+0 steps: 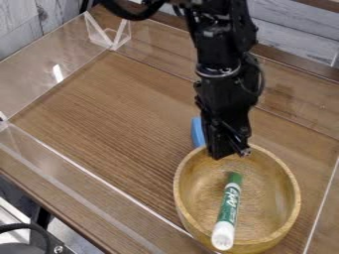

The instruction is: Put the blue block in the brown bowl

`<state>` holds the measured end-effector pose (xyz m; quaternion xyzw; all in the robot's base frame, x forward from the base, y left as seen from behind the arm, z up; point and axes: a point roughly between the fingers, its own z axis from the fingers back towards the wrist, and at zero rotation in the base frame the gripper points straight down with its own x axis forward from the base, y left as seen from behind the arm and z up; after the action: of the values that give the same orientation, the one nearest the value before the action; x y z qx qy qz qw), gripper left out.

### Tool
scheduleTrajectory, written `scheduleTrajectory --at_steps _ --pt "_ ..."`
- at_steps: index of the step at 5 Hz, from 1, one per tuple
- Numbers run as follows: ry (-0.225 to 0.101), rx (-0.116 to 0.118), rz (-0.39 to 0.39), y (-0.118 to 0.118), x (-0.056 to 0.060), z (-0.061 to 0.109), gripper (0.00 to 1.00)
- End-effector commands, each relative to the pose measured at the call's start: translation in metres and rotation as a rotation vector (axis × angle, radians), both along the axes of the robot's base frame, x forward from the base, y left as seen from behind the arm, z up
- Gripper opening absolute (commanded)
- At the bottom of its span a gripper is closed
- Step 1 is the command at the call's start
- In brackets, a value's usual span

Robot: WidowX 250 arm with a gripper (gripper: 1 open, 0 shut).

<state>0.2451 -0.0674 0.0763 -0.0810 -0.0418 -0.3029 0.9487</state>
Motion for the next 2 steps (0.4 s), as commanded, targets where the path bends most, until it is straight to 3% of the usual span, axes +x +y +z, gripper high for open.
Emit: scheduleTrajectory --at_steps 1,2 --pt "-0.049 -0.014 -0.006 -0.0025 0.0019 0.0127 0.0" --pt "-0.054 -0.01 -0.011 0.0005 0.0008 0.0178 0.0"
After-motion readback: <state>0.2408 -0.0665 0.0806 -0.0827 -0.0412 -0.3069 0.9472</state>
